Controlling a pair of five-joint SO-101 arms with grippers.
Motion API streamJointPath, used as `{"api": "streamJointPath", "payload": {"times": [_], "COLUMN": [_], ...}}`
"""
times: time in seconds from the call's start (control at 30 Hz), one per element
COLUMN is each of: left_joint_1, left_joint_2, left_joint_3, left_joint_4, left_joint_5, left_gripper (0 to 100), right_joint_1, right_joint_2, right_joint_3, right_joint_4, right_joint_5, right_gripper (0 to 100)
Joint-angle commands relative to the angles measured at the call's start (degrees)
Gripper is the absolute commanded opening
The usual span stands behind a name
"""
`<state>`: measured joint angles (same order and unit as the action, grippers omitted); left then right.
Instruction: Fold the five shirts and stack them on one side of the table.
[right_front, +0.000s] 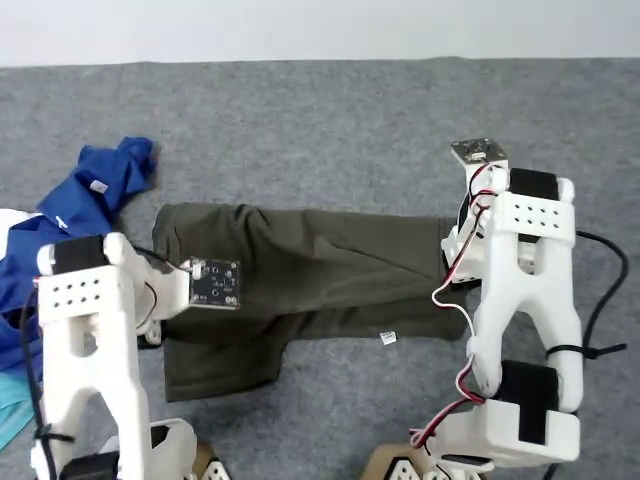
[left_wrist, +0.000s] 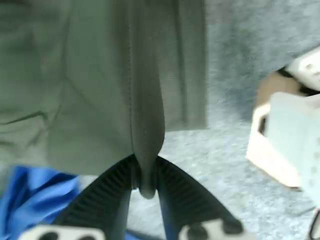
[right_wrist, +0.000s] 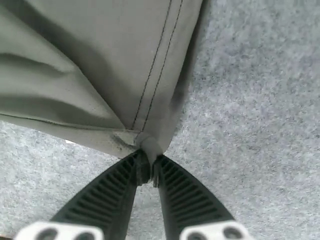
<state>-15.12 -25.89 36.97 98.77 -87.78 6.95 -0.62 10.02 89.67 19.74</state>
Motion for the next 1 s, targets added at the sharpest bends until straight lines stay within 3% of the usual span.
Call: {"api": "streamJointPath", "payload": {"times": [0.0, 0.2, 0.4, 0.5, 0.83, 0.97], "left_joint_1": [0.53, 0.44, 0.44, 0.35, 0.26, 0.09], "left_joint_2": [-2.02, -2.02, -1.93, -1.93, -1.93, -2.02], "left_joint_3": [2.95, 5.58, 5.23, 5.23, 5.49, 5.49], "left_joint_4": [1.85, 1.67, 1.67, 1.67, 1.49, 0.44], "left_joint_5": [0.44, 0.7, 5.71, 6.51, 6.68, 6.77], "left_gripper": [0, 1, 13, 13, 13, 5], "right_joint_1": [-0.31, -0.48, -0.48, -1.01, -6.29, -10.15], "right_joint_2": [-3.38, -3.38, -3.65, -3.74, -3.82, -3.82], "right_joint_3": [1.41, 1.76, 1.67, 1.67, 1.58, 1.58], "right_joint_4": [-0.66, -0.75, 0.75, 1.01, 0.31, -2.15], "right_joint_5": [1.32, 1.41, 1.23, 1.32, 0.18, -6.77], "right_gripper": [0.8, 3.3, 32.7, 39.7, 39.5, 27.7]}}
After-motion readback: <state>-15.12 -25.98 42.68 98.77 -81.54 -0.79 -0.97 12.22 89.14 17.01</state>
